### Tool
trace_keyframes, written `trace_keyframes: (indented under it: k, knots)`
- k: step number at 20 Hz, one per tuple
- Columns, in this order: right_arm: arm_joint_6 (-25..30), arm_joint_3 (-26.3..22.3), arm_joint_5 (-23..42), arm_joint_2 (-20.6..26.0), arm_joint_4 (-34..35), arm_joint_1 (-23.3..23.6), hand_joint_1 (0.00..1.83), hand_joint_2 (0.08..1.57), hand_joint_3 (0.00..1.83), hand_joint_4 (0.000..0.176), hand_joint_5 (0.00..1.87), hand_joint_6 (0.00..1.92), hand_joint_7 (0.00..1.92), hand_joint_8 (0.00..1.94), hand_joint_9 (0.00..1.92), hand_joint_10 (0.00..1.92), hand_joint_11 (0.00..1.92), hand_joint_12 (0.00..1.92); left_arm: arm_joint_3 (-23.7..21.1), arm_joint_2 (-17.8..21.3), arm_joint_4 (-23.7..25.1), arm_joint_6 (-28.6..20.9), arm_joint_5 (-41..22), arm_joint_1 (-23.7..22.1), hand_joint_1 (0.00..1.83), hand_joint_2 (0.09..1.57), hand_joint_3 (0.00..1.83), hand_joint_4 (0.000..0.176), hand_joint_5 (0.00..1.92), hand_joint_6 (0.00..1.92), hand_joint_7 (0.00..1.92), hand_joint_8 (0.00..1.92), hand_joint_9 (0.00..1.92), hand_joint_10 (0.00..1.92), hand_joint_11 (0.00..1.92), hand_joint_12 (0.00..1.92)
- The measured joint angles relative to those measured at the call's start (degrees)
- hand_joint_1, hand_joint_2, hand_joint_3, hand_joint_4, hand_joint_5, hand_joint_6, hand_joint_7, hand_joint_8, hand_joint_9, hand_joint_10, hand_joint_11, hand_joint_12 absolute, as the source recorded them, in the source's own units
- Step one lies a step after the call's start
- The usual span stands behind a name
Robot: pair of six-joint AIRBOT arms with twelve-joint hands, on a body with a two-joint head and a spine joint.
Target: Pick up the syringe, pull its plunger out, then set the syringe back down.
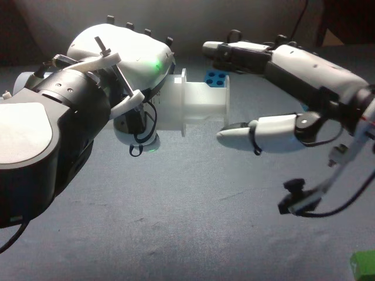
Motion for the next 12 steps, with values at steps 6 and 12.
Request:
trace_keyframes:
  k: [6, 12]
  knots:
    - [-0.7, 4.6, 0.4, -3.7, -0.4, 0.2, 1.14, 0.95, 0.0, 0.0, 0.28, 0.0, 0.36, 0.0, 0.32, 0.0, 0.0, 0.63, 0.1, 0.0, 0.0, 0.1, 0.9, 0.0, 1.38, 1.1, 0.0, 0.0, 0.87, 0.93, 1.08, 0.9, 0.92, 1.27, 0.8, 1.31]
    - [-1.2, 5.4, 0.8, -5.5, -1.0, 0.5, 1.14, 0.96, 0.0, 0.0, 0.3, 0.0, 0.39, 0.0, 0.35, 0.01, 0.0, 0.71, 0.0, 0.0, 0.0, 0.0, 0.4, 0.0, 1.38, 1.12, 0.0, 0.0, 0.89, 0.96, 1.02, 0.97, 0.9, 1.28, 0.81, 1.32]
